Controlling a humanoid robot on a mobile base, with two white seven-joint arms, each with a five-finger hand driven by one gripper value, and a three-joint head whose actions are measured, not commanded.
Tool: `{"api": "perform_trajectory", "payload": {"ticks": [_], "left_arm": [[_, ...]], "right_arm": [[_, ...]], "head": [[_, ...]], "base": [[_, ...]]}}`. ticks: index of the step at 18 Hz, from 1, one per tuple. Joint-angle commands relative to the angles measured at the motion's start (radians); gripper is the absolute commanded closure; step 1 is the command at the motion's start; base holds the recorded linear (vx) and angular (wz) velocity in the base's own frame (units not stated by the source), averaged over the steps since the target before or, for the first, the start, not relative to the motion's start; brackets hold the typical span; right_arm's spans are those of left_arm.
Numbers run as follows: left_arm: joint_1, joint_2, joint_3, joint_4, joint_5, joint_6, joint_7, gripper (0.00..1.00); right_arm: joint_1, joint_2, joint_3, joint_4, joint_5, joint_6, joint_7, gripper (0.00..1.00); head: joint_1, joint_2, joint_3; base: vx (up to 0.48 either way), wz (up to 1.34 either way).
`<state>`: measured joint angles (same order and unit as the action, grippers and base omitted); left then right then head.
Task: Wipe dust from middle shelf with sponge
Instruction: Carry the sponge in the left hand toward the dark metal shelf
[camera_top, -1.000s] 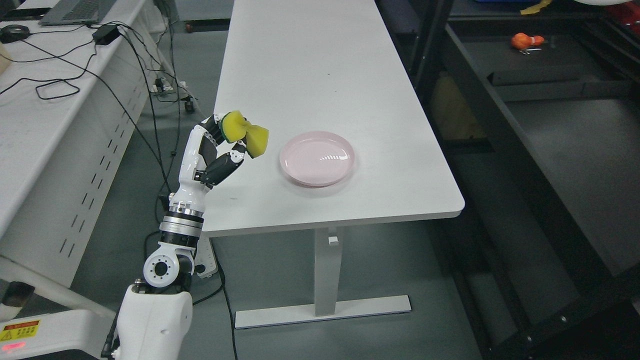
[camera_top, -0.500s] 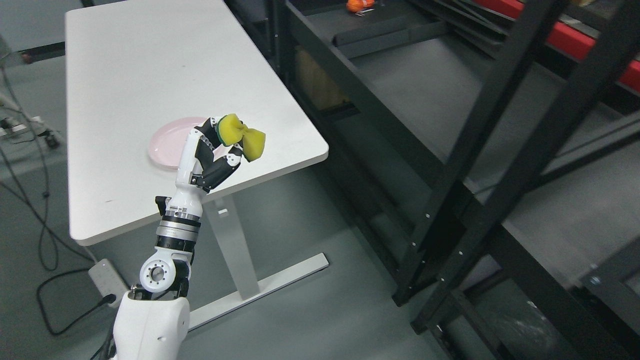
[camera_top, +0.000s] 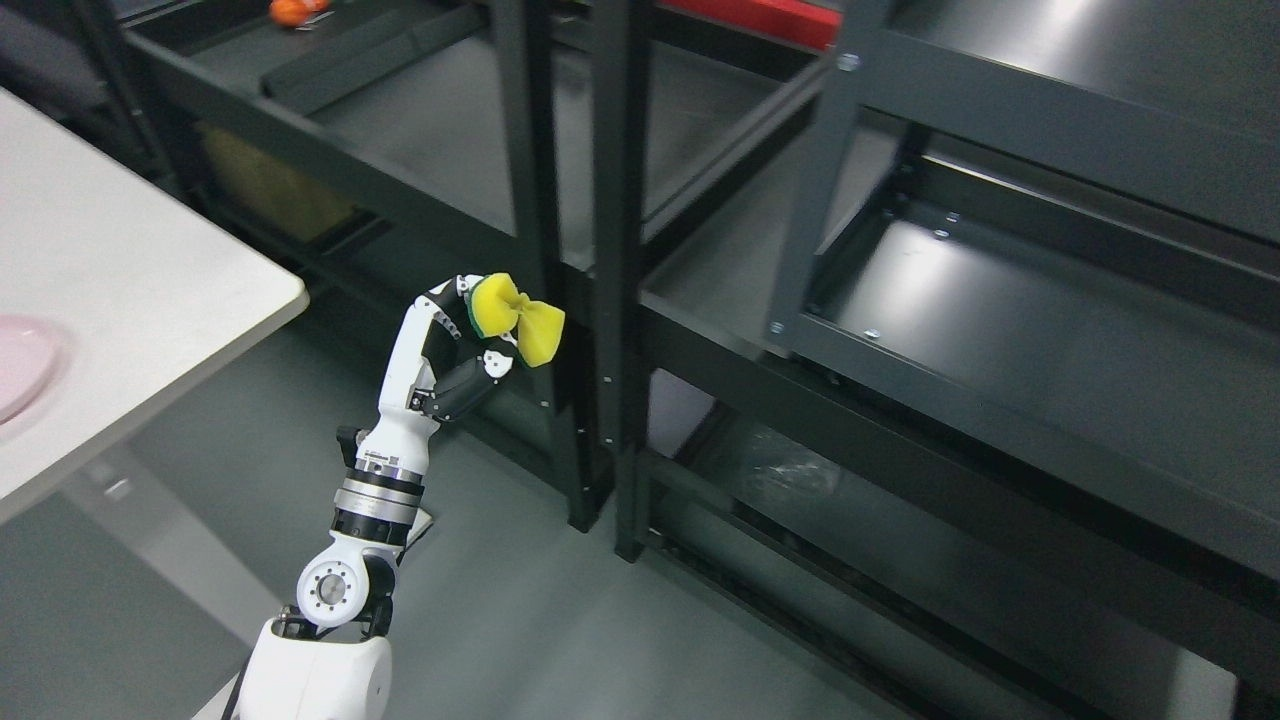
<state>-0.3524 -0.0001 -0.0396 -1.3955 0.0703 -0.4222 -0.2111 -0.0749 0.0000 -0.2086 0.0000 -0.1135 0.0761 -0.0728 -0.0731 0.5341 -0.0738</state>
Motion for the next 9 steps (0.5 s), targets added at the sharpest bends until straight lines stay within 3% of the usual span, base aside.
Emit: {"api": "perform_trajectory", "payload": {"ticks": [1,9], "left_arm": [[-0.014,0.018,-0.182,-0.082,-0.020,-0.021,-0.020,1.00],[-0.442,0.018,-0.673,-0.172,-0.285,-0.023,-0.111,1.00]], "right_arm": [[0.000,-0.017,0.000,-0.017,0.000,0.001,-0.001,0.00],[0.000,-0.017,0.000,-0.017,0.000,0.001,-0.001,0.00]], "head": [[0.0000,0.000,0.000],[0.0000,0.000,0.000]], "base": [[-0.202,-1.03],[-0.123,-0.89]]}}
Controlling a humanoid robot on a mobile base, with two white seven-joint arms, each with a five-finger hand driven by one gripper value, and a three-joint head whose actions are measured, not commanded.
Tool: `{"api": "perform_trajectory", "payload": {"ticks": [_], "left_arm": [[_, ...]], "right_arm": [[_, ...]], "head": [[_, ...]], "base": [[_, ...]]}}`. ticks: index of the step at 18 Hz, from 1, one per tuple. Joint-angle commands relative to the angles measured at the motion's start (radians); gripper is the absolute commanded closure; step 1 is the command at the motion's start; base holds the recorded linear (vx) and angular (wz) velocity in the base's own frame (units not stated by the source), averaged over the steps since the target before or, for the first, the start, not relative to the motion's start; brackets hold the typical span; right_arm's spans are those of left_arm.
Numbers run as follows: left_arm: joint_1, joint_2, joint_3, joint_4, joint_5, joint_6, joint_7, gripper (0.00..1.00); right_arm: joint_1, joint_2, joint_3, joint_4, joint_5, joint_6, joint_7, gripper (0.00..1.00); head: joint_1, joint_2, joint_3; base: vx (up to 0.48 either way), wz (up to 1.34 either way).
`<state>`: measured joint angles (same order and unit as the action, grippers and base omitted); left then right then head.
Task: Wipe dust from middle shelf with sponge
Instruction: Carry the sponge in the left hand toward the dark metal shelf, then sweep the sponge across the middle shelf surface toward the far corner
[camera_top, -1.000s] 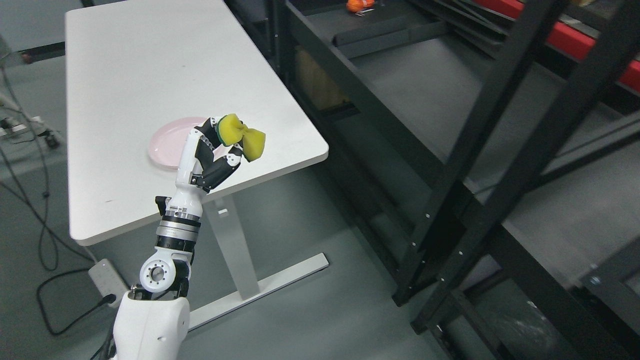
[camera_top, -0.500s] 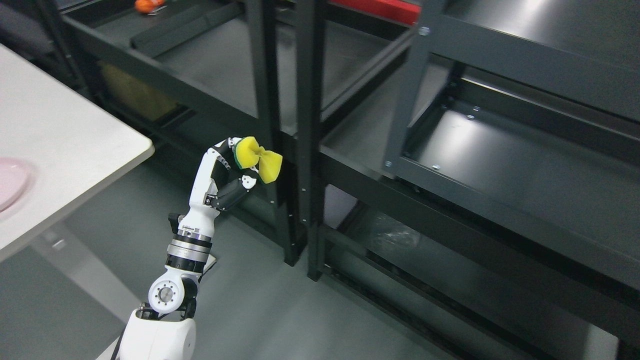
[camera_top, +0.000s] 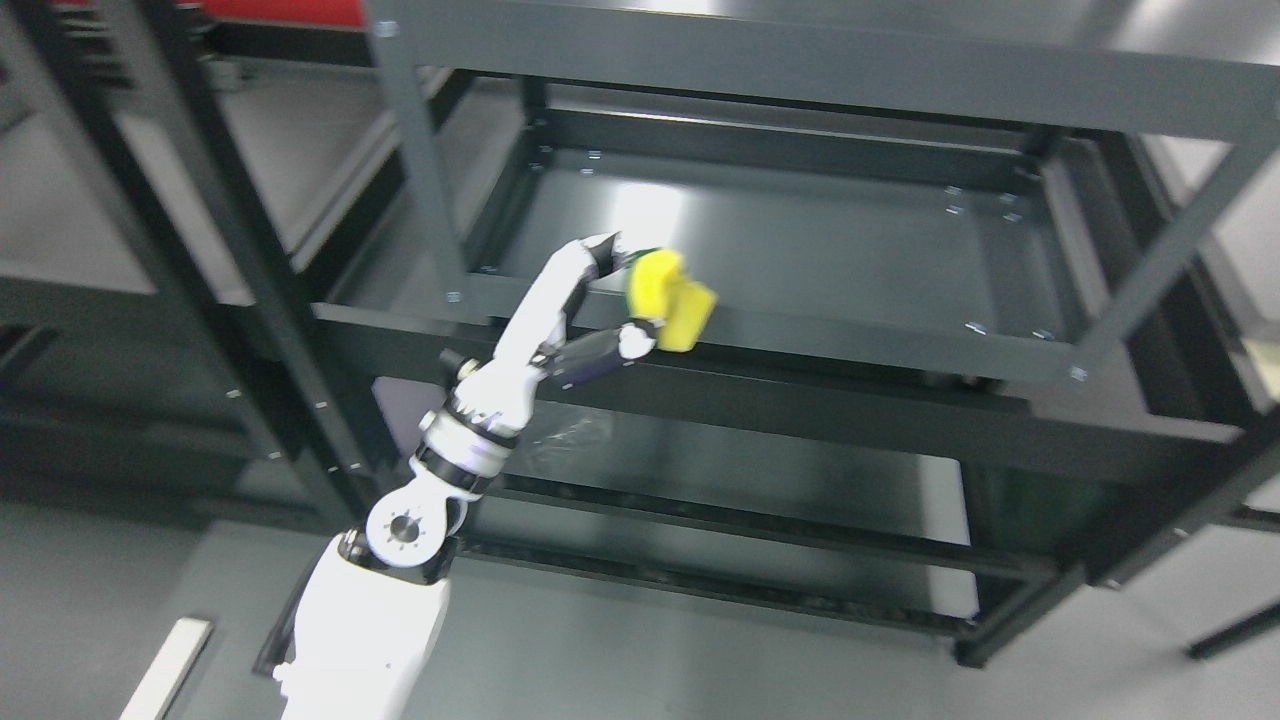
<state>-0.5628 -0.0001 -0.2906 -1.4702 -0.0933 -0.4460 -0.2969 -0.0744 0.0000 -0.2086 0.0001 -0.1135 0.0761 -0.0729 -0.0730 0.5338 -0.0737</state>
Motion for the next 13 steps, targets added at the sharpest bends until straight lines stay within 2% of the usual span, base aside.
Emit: {"api": "perform_trajectory", "payload": {"ticks": [1,5,7,10,13], "left_arm": [[-0.303,0.018,-0.441,-0.108,-0.147,-0.002,-0.053,1.00],[-0.589,0.018,-0.314,-0.104,-0.343,-0.065,-0.250,1.00],[-0.681,0.018,-0.279,-0.082,-0.449,-0.082,-0.277,1.00],[-0.736,0.018,-0.292,-0.064,-0.578,-0.126,-0.274,1.00],[-0.730,0.018,-0.331,0.003,-0.632,-0.169,-0.249,1.00]], "right_arm": [[-0.001,-0.017,0.000,-0.018,0.000,0.001,-0.001,0.00],[-0.001,-0.017,0.000,-0.018,0.000,0.001,-0.001,0.00],[-0.001,-0.017,0.000,-0.018,0.000,0.001,-0.001,0.00],[-0.001,-0.017,0.000,-0.018,0.000,0.001,-0.001,0.00],[-0.001,-0.017,0.000,-0.018,0.000,0.001,-0.001,0.00]], "head": [[0.0000,0.000,0.000],[0.0000,0.000,0.000],[0.0000,0.000,0.000],[0.0000,0.000,0.000],[0.0000,0.000,0.000]], "base": [[-0.046,-0.64],[0.025,-0.24],[0.032,0.05],[0.027,0.09],[0.027,0.03]]}}
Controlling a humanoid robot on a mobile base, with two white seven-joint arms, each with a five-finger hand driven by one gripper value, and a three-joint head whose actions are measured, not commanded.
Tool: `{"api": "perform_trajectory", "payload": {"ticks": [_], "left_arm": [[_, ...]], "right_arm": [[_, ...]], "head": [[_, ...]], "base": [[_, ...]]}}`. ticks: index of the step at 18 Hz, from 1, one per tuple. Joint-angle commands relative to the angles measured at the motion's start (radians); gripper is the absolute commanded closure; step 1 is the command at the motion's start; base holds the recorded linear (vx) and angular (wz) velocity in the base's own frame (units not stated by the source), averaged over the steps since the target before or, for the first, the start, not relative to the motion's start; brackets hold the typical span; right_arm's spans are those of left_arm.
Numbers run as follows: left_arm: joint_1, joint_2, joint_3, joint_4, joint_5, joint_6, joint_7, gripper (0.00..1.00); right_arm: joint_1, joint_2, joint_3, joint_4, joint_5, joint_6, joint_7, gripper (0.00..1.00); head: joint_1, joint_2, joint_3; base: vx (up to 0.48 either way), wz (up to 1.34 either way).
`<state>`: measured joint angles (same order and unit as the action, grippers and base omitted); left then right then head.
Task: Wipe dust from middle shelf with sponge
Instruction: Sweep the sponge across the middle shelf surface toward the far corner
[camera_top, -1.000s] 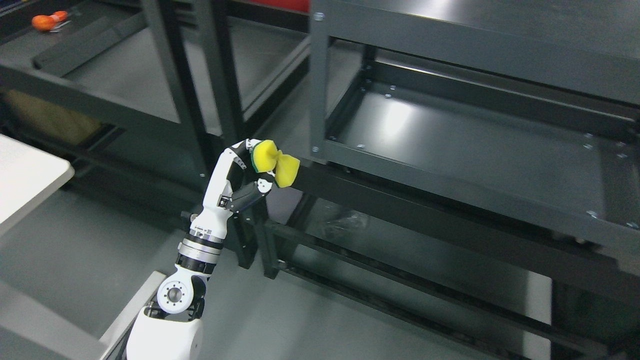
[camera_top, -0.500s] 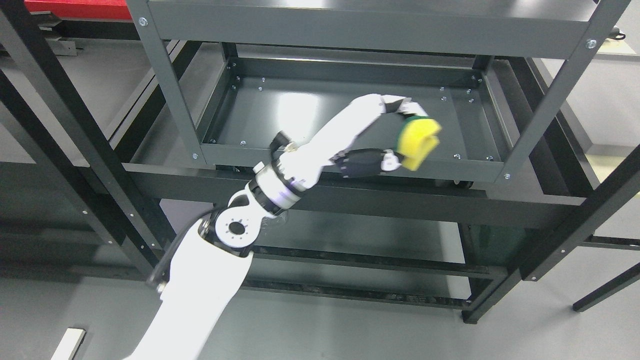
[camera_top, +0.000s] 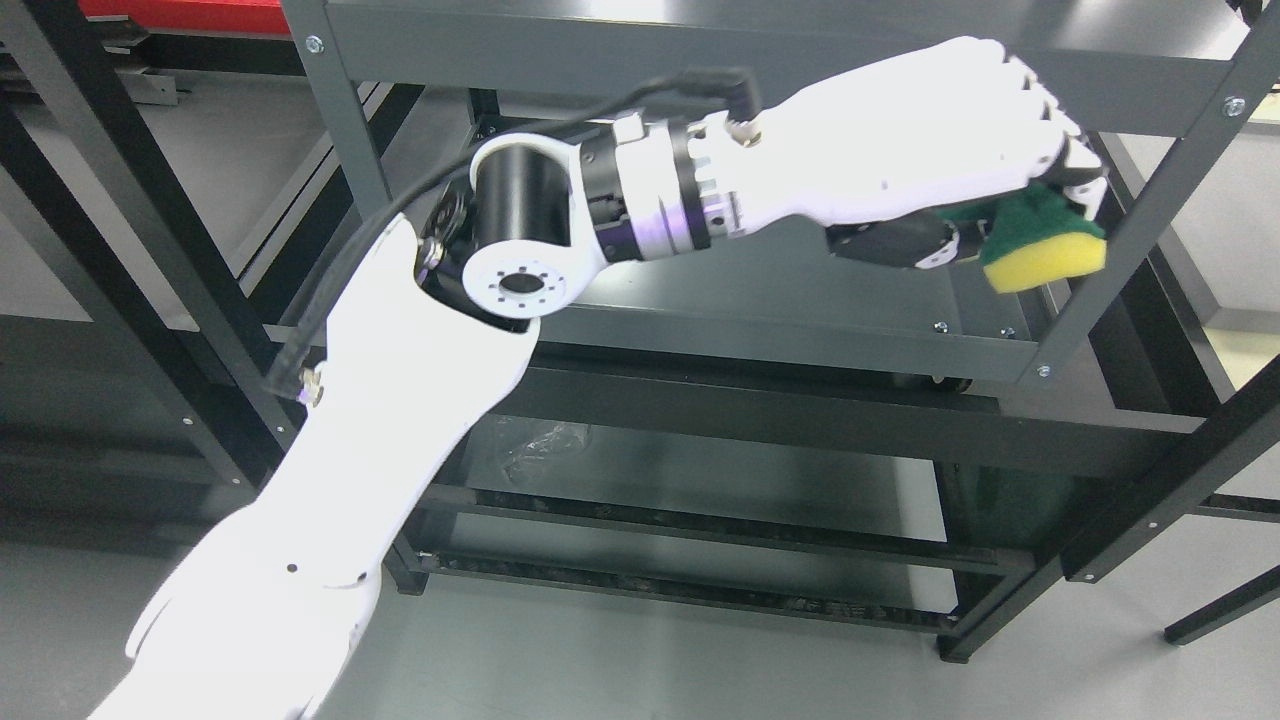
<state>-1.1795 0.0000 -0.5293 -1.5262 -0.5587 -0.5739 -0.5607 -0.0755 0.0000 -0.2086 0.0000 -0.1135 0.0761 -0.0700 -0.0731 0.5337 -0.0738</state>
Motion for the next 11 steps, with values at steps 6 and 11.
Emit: {"api": "perform_trajectory", "payload": {"ticks": [6,11], "left_arm": [[-0.020,0.017,0.075,0.090,-0.218,-0.134,0.035,1.00],[0.081,0.031,0.375,0.041,-0.202,-0.211,-0.078,1.00]], "right_arm": [[0.000,-0.017,0.001,-0.017,0.000,0.001,-0.004,0.00],[0.000,-0.017,0.000,-0.017,0.000,0.001,-0.004,0.00]], "head": [[0.0000,0.000,0.000],[0.0000,0.000,0.000]], "base": [[0.005,0.00],[0.000,0.00]]}}
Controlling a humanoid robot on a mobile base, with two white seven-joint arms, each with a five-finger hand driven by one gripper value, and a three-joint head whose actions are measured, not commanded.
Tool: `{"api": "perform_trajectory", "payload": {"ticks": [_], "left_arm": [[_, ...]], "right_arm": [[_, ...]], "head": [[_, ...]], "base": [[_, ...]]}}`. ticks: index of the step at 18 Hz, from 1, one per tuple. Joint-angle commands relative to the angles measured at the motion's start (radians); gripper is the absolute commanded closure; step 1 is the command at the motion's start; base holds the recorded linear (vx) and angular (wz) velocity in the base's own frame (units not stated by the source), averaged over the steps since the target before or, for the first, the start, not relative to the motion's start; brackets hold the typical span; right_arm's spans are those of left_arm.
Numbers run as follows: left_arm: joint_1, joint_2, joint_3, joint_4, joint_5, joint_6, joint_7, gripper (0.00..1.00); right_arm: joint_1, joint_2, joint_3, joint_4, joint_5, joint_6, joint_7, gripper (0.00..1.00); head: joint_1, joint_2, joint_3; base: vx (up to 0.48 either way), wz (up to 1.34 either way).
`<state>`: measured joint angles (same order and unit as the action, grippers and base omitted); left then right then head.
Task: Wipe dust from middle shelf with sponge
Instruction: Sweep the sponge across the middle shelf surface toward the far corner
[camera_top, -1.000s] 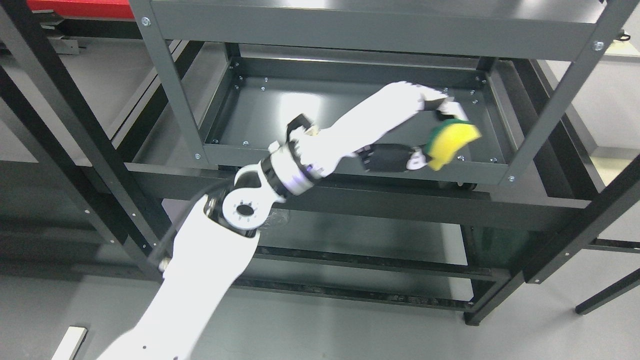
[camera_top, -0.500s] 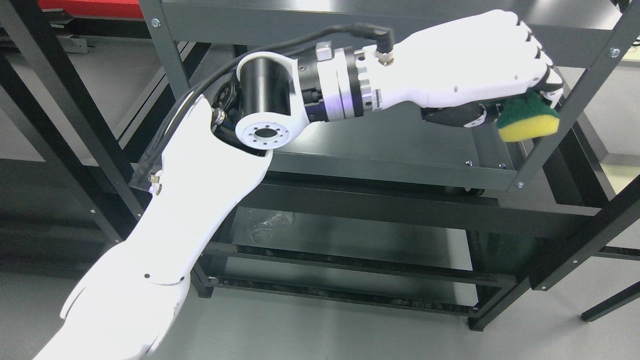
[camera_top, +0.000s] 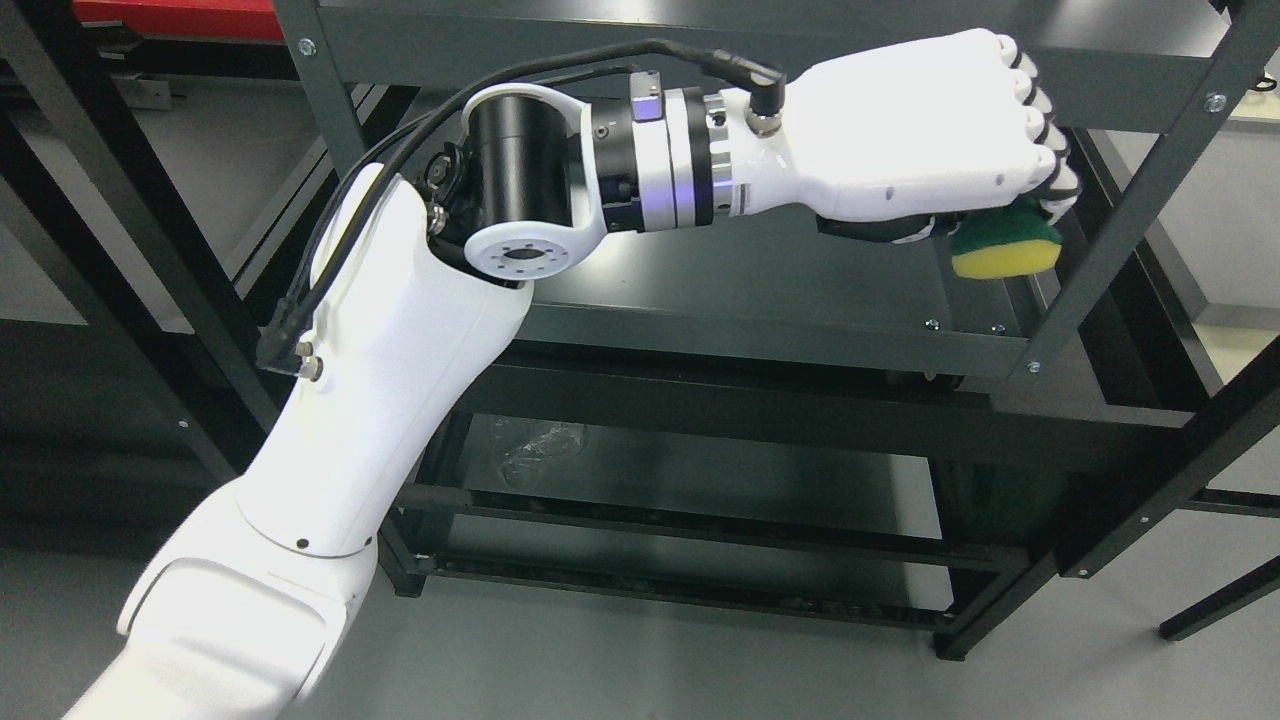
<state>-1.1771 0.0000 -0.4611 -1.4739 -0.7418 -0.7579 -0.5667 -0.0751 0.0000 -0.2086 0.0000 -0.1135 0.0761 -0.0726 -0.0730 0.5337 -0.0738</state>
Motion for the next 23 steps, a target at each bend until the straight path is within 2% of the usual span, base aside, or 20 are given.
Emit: {"api": "perform_trajectory", "payload": {"ticks": [1,4,6,8,9,14,17,20,23], "left_arm": [[0.085,0.032,0.379,-0.022,-0.005,-0.027,-0.119,1.00],[0.137,0.060,0.560,-0.026,0.091,-0.027,-0.255,1.00],[0.180,0.161,0.610,-0.025,0.171,-0.027,-0.269,1.00],[0.224,0.306,0.634,-0.023,0.270,-0.027,-0.265,1.00],[0.244,0.352,0.660,-0.019,0.309,-0.027,-0.262,1.00],[0.342,0.506,0.863,0.036,0.410,-0.027,-0.260,1.00],[0.364,0.523,0.918,0.115,0.410,-0.027,-0.254,1.00],[0.349,0.505,0.895,0.115,0.410,-0.027,-0.256,1.00],[0.294,0.416,0.735,0.087,0.388,-0.027,-0.256,1.00]], "right_arm": [[0.000,-0.017,0.000,-0.017,0.000,0.001,-0.001,0.00],[0.000,-0.017,0.000,-0.017,0.000,0.001,-0.001,0.00],[0.000,-0.017,0.000,-0.017,0.000,0.001,-0.001,0.00],[0.000,-0.017,0.000,-0.017,0.000,0.001,-0.001,0.00],[0.000,-0.017,0.000,-0.017,0.000,0.001,-0.001,0.00],[0.000,-0.017,0.000,-0.017,0.000,0.001,-0.001,0.00],[0.000,-0.017,0.000,-0.017,0.000,0.001,-0.001,0.00],[0.000,-0.017,0.000,-0.017,0.000,0.001,-0.001,0.00],[0.000,-0.017,0.000,-0.017,0.000,0.001,-0.001,0.00]], "head": [[0.0000,0.000,0.000],[0.0000,0.000,0.000],[0.0000,0.000,0.000],[0.0000,0.000,0.000],[0.0000,0.000,0.000],[0.0000,0.000,0.000],[0.0000,0.000,0.000],[0.0000,0.000,0.000],[0.0000,0.000,0.000]], "base": [[0.000,0.00],[0.000,0.00],[0.000,0.00],[0.000,0.00],[0.000,0.00],[0.000,0.00],[0.000,0.00],[0.000,0.00],[0.000,0.00]]}}
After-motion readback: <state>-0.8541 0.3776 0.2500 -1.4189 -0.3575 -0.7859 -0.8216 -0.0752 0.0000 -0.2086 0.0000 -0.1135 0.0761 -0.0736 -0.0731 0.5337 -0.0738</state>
